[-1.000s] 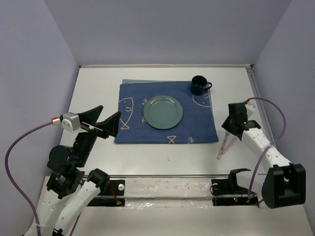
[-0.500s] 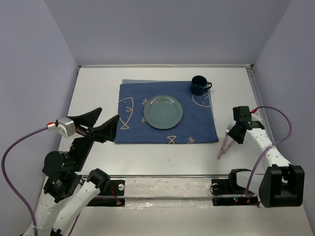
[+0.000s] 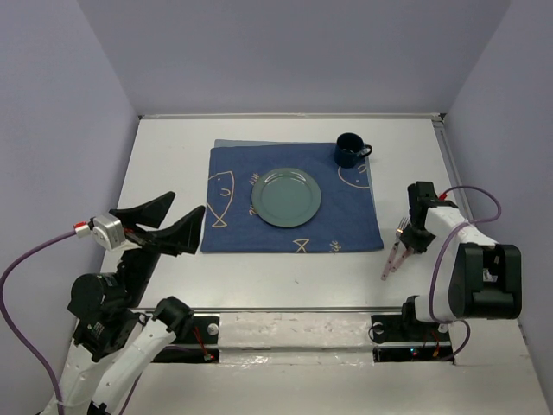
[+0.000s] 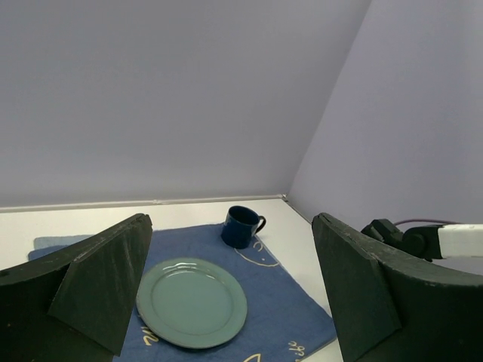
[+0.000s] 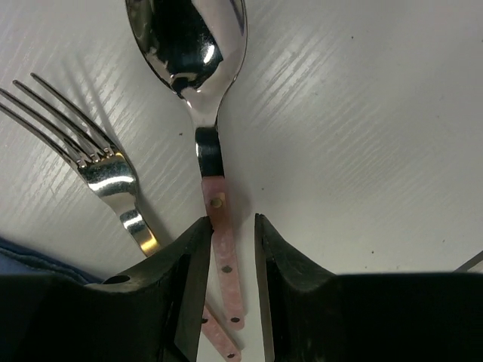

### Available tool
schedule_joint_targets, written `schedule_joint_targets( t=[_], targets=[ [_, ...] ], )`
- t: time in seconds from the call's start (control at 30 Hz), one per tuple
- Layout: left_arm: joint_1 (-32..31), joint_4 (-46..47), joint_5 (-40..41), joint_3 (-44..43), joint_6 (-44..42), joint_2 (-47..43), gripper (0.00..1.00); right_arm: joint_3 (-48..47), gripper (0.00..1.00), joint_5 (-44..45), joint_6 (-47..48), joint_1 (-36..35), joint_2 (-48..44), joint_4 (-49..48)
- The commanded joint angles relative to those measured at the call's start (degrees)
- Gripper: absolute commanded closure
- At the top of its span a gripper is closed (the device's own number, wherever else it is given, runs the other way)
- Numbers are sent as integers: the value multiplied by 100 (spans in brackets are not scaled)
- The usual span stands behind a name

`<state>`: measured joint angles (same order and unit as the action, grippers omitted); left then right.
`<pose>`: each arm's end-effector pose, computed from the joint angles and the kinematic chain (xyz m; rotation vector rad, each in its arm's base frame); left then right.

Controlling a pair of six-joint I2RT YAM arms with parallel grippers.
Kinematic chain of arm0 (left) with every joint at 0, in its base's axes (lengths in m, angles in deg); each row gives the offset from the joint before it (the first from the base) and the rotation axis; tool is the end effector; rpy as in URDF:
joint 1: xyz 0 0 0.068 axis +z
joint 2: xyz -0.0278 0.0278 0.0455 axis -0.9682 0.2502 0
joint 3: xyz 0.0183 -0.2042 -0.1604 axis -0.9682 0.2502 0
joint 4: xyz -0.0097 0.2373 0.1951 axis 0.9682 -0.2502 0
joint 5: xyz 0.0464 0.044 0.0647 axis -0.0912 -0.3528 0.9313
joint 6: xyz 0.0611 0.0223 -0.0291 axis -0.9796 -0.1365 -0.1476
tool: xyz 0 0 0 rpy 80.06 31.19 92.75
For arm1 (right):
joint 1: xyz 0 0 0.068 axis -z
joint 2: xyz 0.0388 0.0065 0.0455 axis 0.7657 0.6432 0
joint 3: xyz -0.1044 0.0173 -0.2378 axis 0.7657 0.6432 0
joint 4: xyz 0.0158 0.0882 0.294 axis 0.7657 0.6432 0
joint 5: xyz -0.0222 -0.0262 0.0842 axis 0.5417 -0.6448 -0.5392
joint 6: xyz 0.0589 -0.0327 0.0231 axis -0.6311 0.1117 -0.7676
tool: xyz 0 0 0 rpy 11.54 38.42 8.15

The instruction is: Set the dinner table for one person

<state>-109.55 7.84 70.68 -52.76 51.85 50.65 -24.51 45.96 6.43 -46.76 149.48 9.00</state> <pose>0.0909 -0.0559 0.4333 0.1170 1.0440 -0.7071 0.2704 -0.0368 0.1127 1.0895 2.5522 -0.3991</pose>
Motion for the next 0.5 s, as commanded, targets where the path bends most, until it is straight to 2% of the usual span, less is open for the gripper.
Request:
schedule_joint_targets(
  t=[0.0,0.2,0.3,0.33,0.37,0.4,0.47],
  targets=[
    [-41,216,61,-155,-97,-83,1,-178,64,-128,116,67,224,-139],
    [-85,225,34,-147,-97,-74,1,-186,65,-278,54,119,725,-403],
    [-85,225,25,-155,-89,-92,1,-248,69,-111,19,119,717,-351],
    [-94,225,34,-155,-97,-101,1,-274,72,-58,11,119,682,-325],
    [-85,225,34,-155,-89,-101,1,-292,80,55,19,119,638,-316],
    [-85,225,34,-147,-97,-118,1,-318,80,135,28,171,629,-307],
    [-85,225,43,-147,-97,-118,1,-388,90,345,28,172,594,-219]
  ],
)
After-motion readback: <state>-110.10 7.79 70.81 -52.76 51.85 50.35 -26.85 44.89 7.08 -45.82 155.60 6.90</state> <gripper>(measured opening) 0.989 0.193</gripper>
